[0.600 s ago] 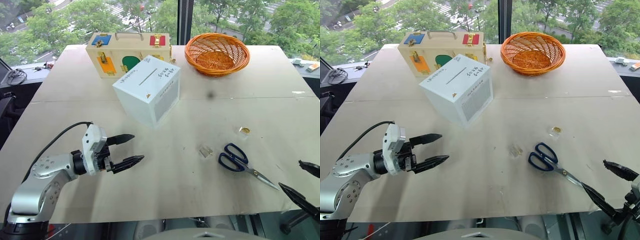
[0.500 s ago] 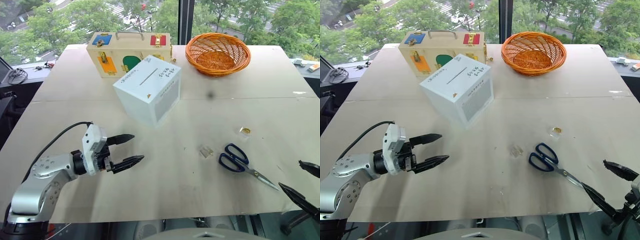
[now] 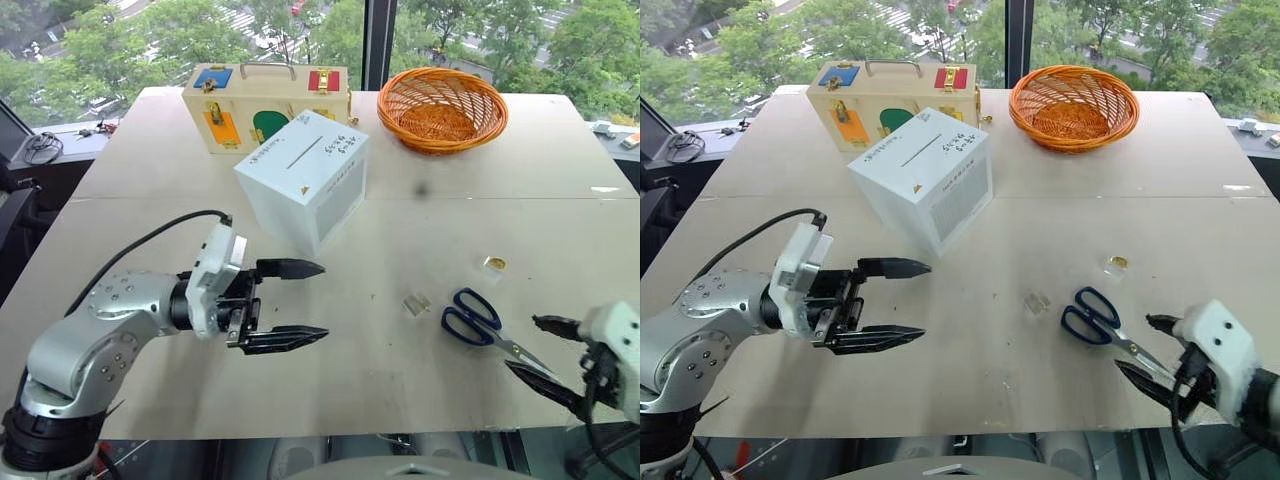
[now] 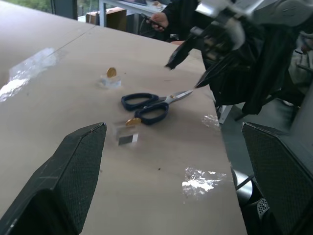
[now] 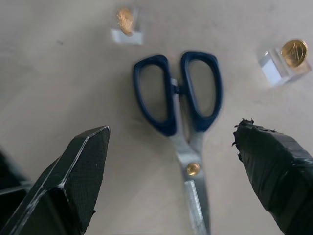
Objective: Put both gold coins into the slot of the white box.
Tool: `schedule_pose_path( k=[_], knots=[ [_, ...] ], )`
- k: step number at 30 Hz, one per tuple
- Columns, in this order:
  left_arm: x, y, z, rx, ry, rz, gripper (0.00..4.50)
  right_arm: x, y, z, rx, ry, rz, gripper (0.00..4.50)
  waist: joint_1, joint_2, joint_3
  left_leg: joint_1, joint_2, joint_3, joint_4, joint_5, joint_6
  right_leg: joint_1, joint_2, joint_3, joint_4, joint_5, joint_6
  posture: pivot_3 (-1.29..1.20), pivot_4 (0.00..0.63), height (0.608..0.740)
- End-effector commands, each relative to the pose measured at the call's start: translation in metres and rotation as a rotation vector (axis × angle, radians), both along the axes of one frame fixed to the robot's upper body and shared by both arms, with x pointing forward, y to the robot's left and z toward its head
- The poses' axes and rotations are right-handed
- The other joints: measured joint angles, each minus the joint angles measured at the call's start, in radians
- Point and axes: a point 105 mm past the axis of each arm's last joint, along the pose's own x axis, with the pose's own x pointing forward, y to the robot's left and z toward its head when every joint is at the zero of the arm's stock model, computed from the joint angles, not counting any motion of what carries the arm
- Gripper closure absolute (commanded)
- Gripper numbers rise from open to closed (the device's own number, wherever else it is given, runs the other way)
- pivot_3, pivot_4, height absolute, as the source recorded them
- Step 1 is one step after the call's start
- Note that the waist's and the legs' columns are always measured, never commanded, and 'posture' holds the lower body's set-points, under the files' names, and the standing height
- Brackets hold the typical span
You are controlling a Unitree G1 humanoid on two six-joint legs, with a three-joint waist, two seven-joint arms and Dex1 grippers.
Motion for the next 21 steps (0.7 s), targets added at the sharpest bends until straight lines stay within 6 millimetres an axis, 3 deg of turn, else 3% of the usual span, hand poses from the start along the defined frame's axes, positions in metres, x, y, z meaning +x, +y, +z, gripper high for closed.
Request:
schedule_pose_path(
  k=[1,10,13,17,20,21],
  knots=[
    [-0.006,-0.006,0.006,0.004,-0.028,-0.058,0.00,0.005,-0.006,-0.014,-0.042,0.040,-0.042,0.09,0.001,0.000,0.000,0.000,0.000,0.000,0.000,0.000,0.000,0.000,0.000,0.000,0.000,0.000,0.001,0.00,0.150,0.740],
    [-0.010,-0.006,0.000,0.024,-0.029,-0.130,0.00,0.019,-0.003,-0.049,-0.030,0.139,-0.054,0.09,-0.005,-0.003,-0.001,0.001,0.001,0.000,0.001,0.000,0.000,0.001,0.002,0.001,0.000,-0.001,0.003,0.00,0.150,0.740],
    [-0.011,-0.002,-0.002,0.025,-0.034,-0.129,0.00,0.016,-0.007,-0.059,-0.064,0.172,-0.059,0.89,-0.008,-0.009,-0.004,0.002,0.002,0.000,0.002,0.000,0.000,0.002,0.004,0.002,0.000,-0.001,0.002,0.00,0.150,0.740],
    [-0.009,0.000,-0.005,0.019,-0.043,-0.116,0.00,0.014,-0.014,-0.067,-0.092,0.172,-0.077,2.78,-0.003,-0.013,-0.007,0.004,0.002,-0.001,0.002,0.000,0.000,0.005,0.004,0.002,0.000,-0.001,0.002,0.00,0.150,0.740],
    [-0.009,0.001,-0.007,0.013,-0.049,-0.105,0.00,0.014,-0.014,-0.065,-0.076,0.156,-0.086,3.94,-0.001,-0.015,-0.008,0.006,0.004,-0.001,0.002,0.000,0.000,0.006,0.003,0.002,0.000,-0.001,0.002,0.00,0.150,0.740],
    [-0.009,0.000,-0.008,0.008,-0.050,-0.101,0.00,0.015,-0.014,-0.060,-0.058,0.139,-0.097,4.13,-0.001,-0.015,-0.008,0.007,0.004,-0.001,0.002,0.000,0.000,0.007,0.002,0.002,0.000,-0.001,0.002,0.00,0.150,0.740]
  ],
)
